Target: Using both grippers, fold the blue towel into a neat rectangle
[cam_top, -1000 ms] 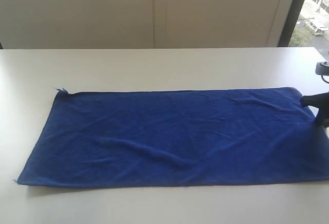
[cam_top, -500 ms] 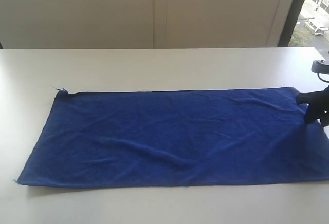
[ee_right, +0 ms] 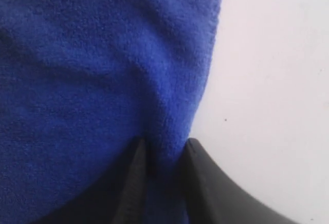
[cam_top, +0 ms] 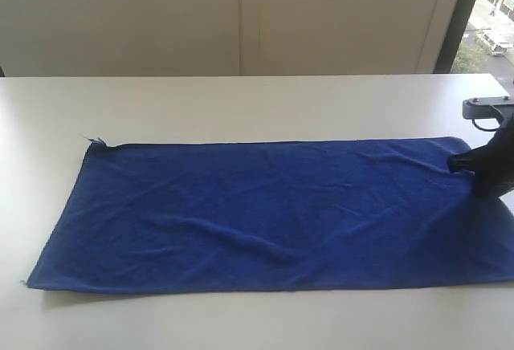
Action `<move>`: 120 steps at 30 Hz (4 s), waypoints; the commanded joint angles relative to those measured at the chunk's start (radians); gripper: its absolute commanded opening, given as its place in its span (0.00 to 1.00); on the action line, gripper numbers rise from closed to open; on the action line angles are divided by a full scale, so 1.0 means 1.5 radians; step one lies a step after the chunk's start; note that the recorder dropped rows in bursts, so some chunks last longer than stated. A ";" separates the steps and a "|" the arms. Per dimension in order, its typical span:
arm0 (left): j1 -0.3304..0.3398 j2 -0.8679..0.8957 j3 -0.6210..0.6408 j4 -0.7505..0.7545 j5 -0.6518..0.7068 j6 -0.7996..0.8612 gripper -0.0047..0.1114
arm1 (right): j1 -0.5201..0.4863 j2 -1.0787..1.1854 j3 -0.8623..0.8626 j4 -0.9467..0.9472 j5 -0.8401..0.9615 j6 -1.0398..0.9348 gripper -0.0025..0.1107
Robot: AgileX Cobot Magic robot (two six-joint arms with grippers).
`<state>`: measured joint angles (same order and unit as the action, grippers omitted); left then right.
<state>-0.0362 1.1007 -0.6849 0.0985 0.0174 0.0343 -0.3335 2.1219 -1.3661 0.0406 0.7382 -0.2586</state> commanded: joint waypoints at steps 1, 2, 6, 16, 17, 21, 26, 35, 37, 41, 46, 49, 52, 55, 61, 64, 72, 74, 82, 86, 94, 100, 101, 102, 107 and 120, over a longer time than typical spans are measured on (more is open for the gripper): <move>0.003 -0.004 0.005 0.001 -0.001 -0.001 0.04 | 0.004 0.048 0.021 -0.032 0.010 0.023 0.16; 0.003 -0.004 0.005 0.001 -0.001 -0.001 0.04 | 0.004 0.047 0.021 -0.040 0.012 0.024 0.14; 0.003 -0.004 0.005 0.001 -0.001 -0.003 0.04 | 0.002 0.020 0.020 -0.110 0.011 0.061 0.11; 0.003 -0.004 0.005 -0.001 -0.001 -0.009 0.04 | -0.033 -0.039 -0.019 -0.212 0.043 0.139 0.10; 0.003 -0.004 0.005 -0.001 -0.001 -0.009 0.04 | -0.033 -0.044 -0.019 -0.196 0.040 0.135 0.10; 0.003 -0.004 0.005 -0.003 -0.007 -0.009 0.04 | -0.005 -0.057 -0.019 -0.114 0.035 0.090 0.07; 0.003 -0.004 0.005 -0.005 -0.018 -0.013 0.04 | 0.069 -0.058 -0.019 -0.078 0.032 0.080 0.02; 0.003 -0.004 0.005 -0.005 -0.025 -0.046 0.04 | 0.271 -0.053 -0.088 0.028 -0.010 0.079 0.02; 0.003 -0.004 0.005 -0.005 -0.026 -0.046 0.04 | 0.311 -0.040 -0.118 0.039 -0.010 0.079 0.02; 0.003 -0.004 0.005 -0.005 -0.028 -0.046 0.04 | 0.383 -0.002 -0.179 0.081 -0.009 0.079 0.02; 0.003 -0.004 0.005 -0.005 -0.028 -0.046 0.04 | 0.466 0.052 -0.258 0.098 0.016 0.079 0.02; 0.003 -0.004 0.005 -0.005 -0.028 -0.046 0.04 | 0.508 0.074 -0.300 0.098 0.020 0.079 0.02; 0.003 -0.004 0.005 -0.005 -0.028 -0.046 0.04 | 0.544 0.099 -0.351 0.098 0.034 0.079 0.02; 0.003 -0.004 0.005 -0.005 -0.028 -0.046 0.04 | 0.570 0.118 -0.394 0.098 0.051 0.079 0.02; 0.003 -0.004 0.005 -0.005 -0.028 -0.046 0.04 | 0.604 0.149 -0.461 0.100 0.064 0.082 0.02; 0.003 -0.004 0.005 -0.005 -0.028 -0.046 0.04 | 0.614 0.162 -0.476 0.113 0.066 0.082 0.02; 0.002 -0.004 0.005 -0.005 -0.027 -0.046 0.04 | 0.634 0.168 -0.489 0.142 0.057 0.082 0.02; 0.002 -0.004 0.005 -0.005 -0.027 -0.046 0.04 | 0.638 0.168 -0.494 0.143 0.056 0.082 0.02; 0.002 -0.004 0.005 -0.008 -0.027 -0.046 0.04 | 0.646 0.172 -0.511 0.161 0.035 0.082 0.02; 0.002 -0.004 0.005 -0.008 -0.027 -0.046 0.04 | 0.651 0.183 -0.516 0.169 0.013 0.072 0.02; 0.002 -0.004 0.005 -0.008 -0.027 -0.046 0.04 | 0.654 0.207 -0.517 0.278 0.010 -0.033 0.43; 0.002 -0.004 0.005 -0.008 -0.026 -0.046 0.04 | 0.638 0.185 -0.517 0.233 0.024 -0.035 0.71; 0.002 -0.004 0.005 -0.008 -0.026 -0.046 0.04 | 0.633 0.175 -0.517 0.216 0.030 -0.035 0.70; 0.002 -0.004 0.005 -0.008 -0.026 -0.046 0.04 | 0.626 0.163 -0.517 0.198 0.038 -0.035 0.70; 0.002 0.000 -0.008 -0.008 0.025 -0.045 0.04 | 0.583 0.110 -0.517 0.116 0.111 -0.035 0.70; 0.002 0.404 -0.558 -0.380 0.651 0.383 0.04 | 0.500 0.082 -0.516 0.097 0.322 -0.211 0.58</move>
<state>-0.0362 1.6151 -1.4038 -0.4069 0.9313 0.5672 0.4302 2.2604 -2.1402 0.1847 1.2029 -0.5332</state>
